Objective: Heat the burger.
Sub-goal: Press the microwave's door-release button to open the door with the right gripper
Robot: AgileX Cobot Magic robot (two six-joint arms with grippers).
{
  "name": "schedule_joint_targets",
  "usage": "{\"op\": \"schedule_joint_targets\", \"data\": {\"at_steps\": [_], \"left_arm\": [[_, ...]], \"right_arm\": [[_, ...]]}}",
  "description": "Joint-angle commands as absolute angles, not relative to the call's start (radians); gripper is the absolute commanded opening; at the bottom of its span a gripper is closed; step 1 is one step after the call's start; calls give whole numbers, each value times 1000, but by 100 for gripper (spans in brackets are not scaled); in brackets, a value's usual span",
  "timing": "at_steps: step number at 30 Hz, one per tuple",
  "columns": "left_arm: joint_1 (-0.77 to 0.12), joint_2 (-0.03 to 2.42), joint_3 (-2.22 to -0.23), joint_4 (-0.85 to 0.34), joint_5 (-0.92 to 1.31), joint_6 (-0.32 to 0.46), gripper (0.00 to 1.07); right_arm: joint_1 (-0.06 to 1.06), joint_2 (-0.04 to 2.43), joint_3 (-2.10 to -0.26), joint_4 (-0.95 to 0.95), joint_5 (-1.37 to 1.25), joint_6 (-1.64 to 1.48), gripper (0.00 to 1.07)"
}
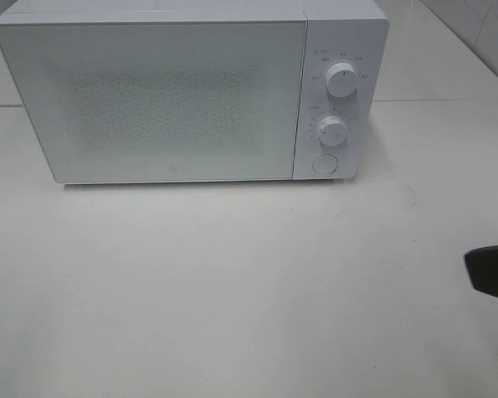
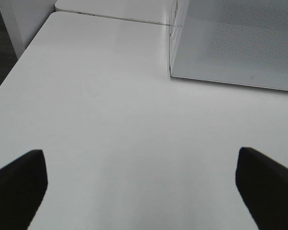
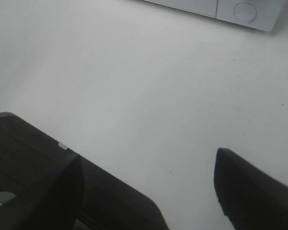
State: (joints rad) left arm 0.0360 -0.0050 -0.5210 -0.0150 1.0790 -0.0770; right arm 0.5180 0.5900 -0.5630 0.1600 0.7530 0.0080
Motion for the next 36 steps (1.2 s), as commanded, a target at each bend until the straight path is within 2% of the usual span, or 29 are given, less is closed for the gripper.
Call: {"op": "schedule_joint_targets", "data": {"at_steps": [1,10,24,36], "left_arm": [[39,-20,-520,-16,1069,-75,100],[39,-20,-520,-16,1069,-75,100],[39,-20,-520,-16,1069,-75,100],[39,-20,-520,-16,1069,-75,100]], "right_arm": [[474,471,-563,98,836,48,75],[315,261,-563,95,947,41,75],[191,-16,-499,63,989,41,75],[153,-31,-499,68,989,35,75]]}}
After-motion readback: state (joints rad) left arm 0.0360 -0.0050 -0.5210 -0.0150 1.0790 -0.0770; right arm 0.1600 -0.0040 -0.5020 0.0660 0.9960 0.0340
